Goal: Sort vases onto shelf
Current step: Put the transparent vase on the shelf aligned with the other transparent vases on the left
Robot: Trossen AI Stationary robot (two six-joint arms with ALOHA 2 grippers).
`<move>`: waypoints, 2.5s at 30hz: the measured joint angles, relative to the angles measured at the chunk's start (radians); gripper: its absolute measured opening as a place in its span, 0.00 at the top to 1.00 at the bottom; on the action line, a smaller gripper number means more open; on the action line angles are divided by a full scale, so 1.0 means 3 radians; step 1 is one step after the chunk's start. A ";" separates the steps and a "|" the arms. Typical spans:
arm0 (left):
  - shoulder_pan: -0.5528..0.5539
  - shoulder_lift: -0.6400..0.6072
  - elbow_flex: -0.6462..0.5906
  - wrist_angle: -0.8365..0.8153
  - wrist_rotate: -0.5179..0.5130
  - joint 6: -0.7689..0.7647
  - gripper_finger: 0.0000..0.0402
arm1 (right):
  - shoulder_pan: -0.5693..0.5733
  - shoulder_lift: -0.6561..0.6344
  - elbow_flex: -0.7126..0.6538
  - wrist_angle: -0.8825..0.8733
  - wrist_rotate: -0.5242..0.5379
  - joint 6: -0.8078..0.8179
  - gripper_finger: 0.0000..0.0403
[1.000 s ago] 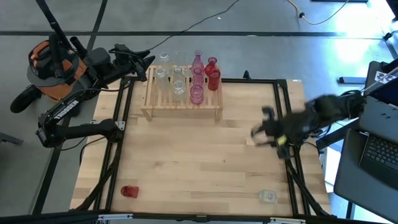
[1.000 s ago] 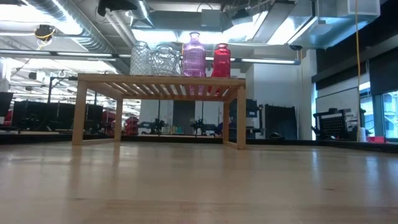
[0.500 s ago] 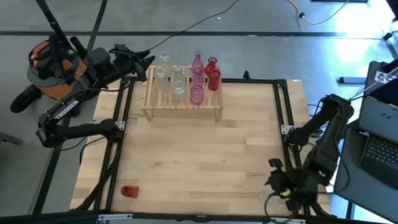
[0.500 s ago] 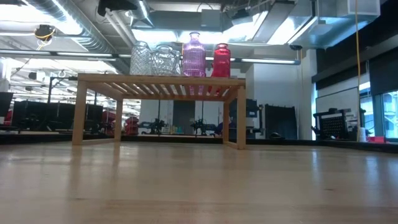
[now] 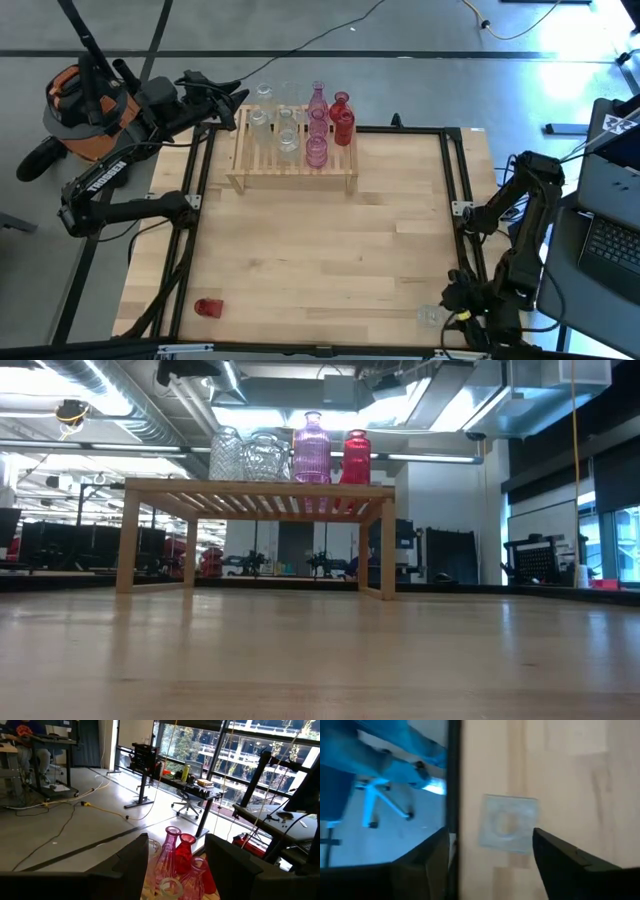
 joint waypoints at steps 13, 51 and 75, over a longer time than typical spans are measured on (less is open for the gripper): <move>0.0000 0.0007 0.0000 0.0007 0.0186 -0.0527 0.53 | -0.0001 0.0023 -0.0737 0.0905 -0.0135 0.0336 0.31; 0.0001 -0.0009 0.0003 0.0007 0.1113 -0.1497 0.53 | -0.2365 0.0970 -0.0820 0.1394 0.0964 -0.2019 0.31; -0.0003 -0.0010 0.0003 0.0004 0.1646 -0.1670 0.53 | -0.3920 0.0975 -0.0818 0.3242 -0.0869 -0.4628 0.31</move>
